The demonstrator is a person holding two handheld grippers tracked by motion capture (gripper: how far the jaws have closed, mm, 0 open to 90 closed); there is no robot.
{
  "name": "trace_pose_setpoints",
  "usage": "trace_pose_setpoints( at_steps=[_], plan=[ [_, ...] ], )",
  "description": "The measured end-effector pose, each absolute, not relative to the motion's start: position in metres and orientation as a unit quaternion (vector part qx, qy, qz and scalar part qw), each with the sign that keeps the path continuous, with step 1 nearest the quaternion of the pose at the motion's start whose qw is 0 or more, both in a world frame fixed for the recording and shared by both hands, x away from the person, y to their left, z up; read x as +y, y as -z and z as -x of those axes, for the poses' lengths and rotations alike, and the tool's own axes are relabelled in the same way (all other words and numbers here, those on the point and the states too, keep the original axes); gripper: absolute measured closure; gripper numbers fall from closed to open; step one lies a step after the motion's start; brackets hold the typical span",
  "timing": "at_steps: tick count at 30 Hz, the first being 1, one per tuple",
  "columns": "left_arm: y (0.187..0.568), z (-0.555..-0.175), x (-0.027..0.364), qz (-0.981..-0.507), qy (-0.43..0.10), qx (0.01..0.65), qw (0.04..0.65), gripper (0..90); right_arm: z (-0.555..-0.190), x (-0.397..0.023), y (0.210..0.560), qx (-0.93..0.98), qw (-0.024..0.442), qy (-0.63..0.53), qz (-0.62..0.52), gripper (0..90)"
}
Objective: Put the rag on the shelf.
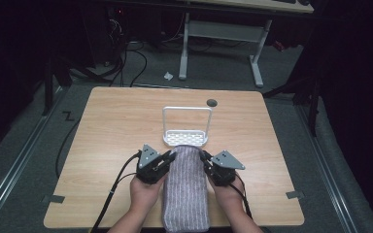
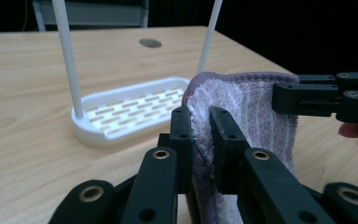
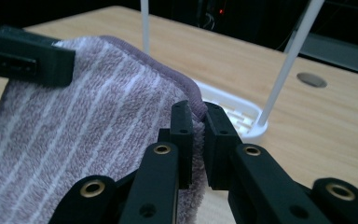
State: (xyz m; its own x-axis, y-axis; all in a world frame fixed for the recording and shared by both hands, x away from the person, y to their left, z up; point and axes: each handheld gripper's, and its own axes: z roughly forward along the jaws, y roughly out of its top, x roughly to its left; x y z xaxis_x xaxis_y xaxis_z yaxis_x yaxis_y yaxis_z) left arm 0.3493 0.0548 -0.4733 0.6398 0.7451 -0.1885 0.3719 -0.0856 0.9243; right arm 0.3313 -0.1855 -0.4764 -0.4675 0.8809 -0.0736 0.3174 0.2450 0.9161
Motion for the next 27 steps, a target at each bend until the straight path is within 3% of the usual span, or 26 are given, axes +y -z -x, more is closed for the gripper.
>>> trace_pose_setpoints(
  at_steps=[27],
  plan=[
    [0.382, -0.349, 0.054, -0.681, -0.249, 0.328, 0.605, 80.5, -0.328, -0.186, 0.381, 0.671, 0.377, -0.524, -0.363, 83.8]
  ],
)
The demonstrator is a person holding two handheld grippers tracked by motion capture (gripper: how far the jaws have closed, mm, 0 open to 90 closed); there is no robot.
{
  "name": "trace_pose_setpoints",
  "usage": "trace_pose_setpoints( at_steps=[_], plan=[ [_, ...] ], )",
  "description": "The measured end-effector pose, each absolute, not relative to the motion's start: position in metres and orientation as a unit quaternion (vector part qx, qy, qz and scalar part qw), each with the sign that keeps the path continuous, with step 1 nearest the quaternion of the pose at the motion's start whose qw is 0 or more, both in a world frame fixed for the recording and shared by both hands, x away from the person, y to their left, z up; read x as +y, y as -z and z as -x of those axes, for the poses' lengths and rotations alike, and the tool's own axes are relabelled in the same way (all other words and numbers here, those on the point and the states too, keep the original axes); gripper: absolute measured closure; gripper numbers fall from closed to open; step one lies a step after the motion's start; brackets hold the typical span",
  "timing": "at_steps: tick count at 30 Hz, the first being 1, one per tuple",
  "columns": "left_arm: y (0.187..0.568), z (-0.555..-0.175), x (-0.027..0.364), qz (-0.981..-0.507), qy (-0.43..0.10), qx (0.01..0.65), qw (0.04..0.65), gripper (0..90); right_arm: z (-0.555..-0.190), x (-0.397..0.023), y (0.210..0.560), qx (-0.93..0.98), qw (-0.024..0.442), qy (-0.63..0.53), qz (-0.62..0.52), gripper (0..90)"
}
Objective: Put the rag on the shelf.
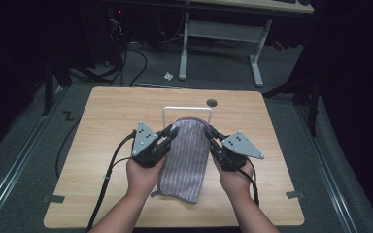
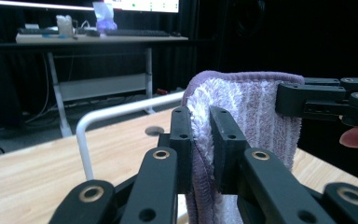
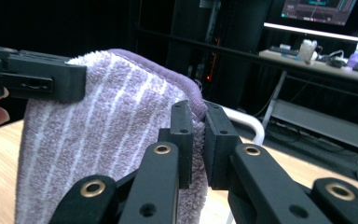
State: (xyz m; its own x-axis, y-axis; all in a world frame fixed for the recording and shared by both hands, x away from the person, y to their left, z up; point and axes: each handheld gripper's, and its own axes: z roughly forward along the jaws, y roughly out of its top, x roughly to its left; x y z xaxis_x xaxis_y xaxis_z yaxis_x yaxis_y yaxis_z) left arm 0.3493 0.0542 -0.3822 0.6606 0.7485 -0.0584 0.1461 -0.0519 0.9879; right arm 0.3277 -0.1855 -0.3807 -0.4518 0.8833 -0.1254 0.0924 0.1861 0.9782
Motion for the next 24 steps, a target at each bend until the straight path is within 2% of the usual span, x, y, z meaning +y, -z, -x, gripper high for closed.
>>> trace_pose_setpoints(
  at_steps=[12, 24],
  plan=[
    [0.356, -0.364, 0.048, -0.684, -0.267, 0.308, 0.605, 80.4, -0.342, -0.191, 0.353, 0.658, 0.377, -0.541, -0.362, 83.9],
    [0.35, -0.387, 0.048, -0.693, -0.276, 0.304, 0.593, 80.1, -0.358, -0.197, 0.337, 0.653, 0.389, -0.539, -0.364, 83.9]
  ],
)
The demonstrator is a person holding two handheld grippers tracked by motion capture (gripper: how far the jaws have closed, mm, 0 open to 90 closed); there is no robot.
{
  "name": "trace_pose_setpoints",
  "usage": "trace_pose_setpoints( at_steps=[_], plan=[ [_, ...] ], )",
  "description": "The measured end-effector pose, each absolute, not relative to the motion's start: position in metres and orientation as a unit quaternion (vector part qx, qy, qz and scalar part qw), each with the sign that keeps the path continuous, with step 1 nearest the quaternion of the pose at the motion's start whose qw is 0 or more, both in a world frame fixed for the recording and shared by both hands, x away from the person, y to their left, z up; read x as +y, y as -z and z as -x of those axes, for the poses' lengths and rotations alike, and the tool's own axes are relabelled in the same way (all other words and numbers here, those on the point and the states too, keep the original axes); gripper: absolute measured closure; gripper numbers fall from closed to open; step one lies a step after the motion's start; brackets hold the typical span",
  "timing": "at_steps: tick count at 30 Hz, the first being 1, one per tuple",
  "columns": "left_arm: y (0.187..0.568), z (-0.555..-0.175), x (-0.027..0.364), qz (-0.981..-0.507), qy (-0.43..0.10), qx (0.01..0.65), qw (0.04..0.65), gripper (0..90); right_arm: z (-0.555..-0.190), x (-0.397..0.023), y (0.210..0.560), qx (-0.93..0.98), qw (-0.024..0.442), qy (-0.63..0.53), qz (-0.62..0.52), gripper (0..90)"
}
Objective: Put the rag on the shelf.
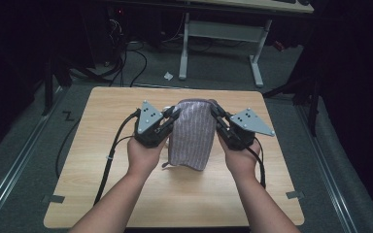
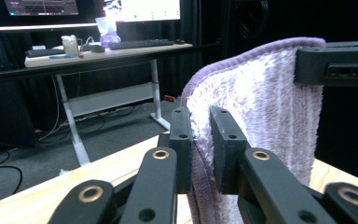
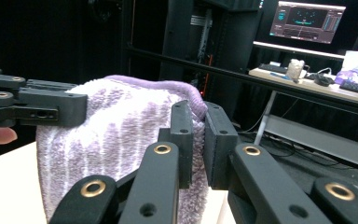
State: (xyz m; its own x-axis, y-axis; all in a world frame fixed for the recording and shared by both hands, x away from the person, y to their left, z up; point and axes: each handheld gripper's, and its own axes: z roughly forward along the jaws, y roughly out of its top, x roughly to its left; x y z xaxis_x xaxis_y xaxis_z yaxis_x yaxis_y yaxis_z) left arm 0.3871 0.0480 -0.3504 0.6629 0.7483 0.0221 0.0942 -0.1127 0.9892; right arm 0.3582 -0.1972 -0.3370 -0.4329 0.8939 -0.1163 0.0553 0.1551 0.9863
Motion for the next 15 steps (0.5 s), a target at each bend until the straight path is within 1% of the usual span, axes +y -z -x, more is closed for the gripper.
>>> trace_pose_setpoints(
  at_steps=[15],
  plan=[
    [0.332, -0.418, 0.049, -0.696, -0.292, 0.296, 0.585, 79.9, -0.385, -0.196, 0.323, 0.654, 0.401, -0.531, -0.361, 83.9]
  ],
)
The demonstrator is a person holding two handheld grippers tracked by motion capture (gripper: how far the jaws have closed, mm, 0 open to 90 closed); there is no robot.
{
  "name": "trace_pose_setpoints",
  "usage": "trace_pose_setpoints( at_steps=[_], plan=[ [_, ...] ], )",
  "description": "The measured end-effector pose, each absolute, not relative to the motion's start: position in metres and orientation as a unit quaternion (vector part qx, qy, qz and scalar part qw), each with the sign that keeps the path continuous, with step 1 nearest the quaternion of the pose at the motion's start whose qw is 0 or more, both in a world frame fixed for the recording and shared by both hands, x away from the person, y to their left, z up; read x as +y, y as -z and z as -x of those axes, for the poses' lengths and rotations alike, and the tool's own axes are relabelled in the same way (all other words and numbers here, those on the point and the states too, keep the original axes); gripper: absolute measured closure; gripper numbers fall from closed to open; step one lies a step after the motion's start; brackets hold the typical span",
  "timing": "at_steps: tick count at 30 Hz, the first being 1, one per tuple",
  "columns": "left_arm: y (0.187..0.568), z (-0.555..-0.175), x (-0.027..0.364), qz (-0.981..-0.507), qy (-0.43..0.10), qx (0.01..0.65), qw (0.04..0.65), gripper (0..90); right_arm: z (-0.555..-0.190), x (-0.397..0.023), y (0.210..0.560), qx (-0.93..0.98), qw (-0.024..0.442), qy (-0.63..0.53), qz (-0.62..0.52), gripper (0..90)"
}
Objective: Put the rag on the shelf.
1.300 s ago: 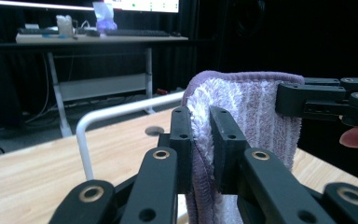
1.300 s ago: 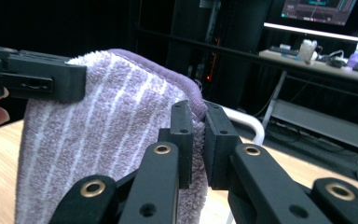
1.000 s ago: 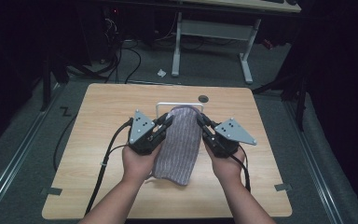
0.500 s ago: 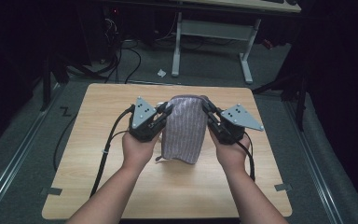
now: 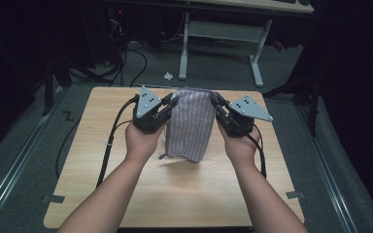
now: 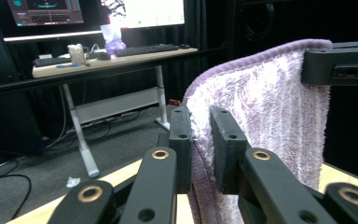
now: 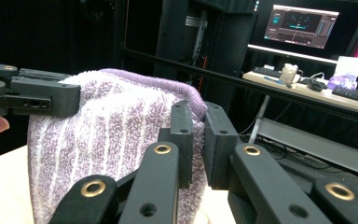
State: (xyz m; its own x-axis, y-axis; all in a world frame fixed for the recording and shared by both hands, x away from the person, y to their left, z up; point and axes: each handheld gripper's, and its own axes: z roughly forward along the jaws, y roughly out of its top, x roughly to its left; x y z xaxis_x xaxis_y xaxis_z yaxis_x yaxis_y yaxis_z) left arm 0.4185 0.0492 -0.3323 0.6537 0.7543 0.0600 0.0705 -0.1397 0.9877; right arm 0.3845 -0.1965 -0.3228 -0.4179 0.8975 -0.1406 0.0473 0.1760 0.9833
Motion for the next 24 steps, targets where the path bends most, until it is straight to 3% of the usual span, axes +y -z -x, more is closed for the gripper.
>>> trace_pose_setpoints(
  at_steps=[24],
  plan=[
    [0.318, -0.482, 0.048, -0.679, -0.295, 0.335, 0.584, 79.7, -0.46, -0.195, 0.309, 0.649, 0.373, -0.543, -0.38, 84.0]
  ],
)
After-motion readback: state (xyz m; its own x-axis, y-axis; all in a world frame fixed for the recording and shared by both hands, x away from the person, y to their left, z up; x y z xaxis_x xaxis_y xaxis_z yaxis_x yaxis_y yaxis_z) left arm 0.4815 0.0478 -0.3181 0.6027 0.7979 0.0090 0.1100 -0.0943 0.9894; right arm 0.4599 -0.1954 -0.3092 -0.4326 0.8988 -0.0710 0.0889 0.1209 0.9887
